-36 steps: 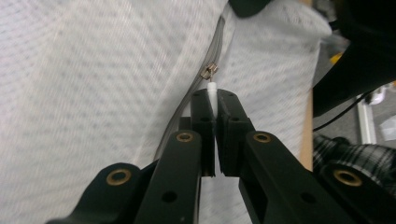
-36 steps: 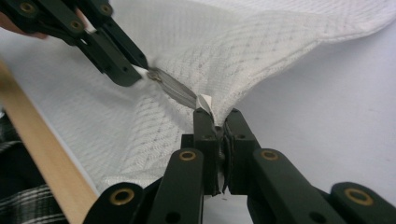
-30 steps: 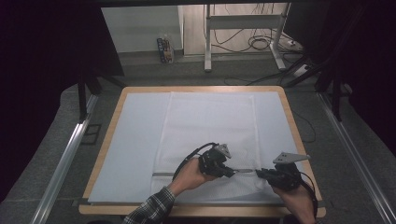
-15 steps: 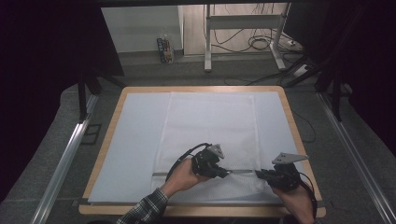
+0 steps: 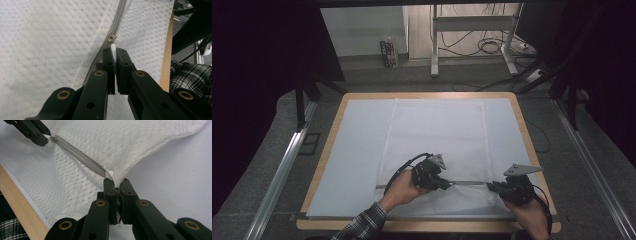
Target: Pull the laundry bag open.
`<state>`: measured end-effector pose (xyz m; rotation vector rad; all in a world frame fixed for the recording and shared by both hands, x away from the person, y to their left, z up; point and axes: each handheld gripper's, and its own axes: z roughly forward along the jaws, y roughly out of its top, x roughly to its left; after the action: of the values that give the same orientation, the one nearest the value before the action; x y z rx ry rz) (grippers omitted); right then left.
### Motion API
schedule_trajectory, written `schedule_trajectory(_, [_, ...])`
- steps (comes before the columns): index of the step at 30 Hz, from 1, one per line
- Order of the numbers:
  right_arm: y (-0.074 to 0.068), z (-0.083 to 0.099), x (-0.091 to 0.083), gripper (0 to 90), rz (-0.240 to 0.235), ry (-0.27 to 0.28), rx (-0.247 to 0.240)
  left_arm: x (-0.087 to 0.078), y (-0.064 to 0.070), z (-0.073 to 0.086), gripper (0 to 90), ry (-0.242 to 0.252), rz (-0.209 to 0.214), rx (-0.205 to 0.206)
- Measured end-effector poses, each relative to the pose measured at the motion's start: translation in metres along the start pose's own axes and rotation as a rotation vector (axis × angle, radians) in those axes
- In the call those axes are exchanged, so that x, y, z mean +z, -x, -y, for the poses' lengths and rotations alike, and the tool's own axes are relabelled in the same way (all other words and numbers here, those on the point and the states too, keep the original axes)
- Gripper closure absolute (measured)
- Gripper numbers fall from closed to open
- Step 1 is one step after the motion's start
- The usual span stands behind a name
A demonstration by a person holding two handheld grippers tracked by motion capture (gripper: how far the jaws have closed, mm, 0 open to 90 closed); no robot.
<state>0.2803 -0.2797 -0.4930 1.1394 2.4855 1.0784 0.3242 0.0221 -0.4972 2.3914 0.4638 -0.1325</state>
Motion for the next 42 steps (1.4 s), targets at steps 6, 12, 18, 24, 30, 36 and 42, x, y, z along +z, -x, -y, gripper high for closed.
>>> schedule_trajectory(6, [0.002, 0.001, -0.001, 85.0, 0.007, 0.000, 0.002, -0.009, -0.004, 0.012, 87.7, 0.015, -0.011, -0.030])
schedule_trajectory(12, [0.001, 0.001, 0.000, 85.0, 0.008, -0.001, -0.004, -0.012, -0.004, 0.016, 87.8, 0.011, -0.012, -0.029])
schedule_trajectory(18, [0.001, 0.001, 0.000, 85.0, 0.005, 0.001, -0.007, -0.013, -0.002, 0.018, 87.8, 0.013, -0.009, -0.028])
schedule_trajectory(24, [0.001, 0.001, 0.001, 85.0, 0.005, -0.003, -0.005, -0.017, -0.002, 0.024, 87.8, 0.014, -0.016, -0.037])
schedule_trajectory(30, [0.002, 0.001, 0.001, 84.9, 0.006, -0.010, -0.004, -0.019, 0.000, 0.030, 87.8, 0.011, -0.041, -0.036])
schedule_trajectory(36, [0.002, 0.001, 0.002, 84.9, 0.007, -0.020, 0.000, -0.021, -0.001, 0.034, 87.8, 0.015, -0.046, -0.042])
schedule_trajectory(42, [0.003, 0.001, 0.003, 84.9, 0.004, -0.024, 0.003, -0.023, 0.000, 0.040, 87.8, 0.021, -0.053, -0.057])
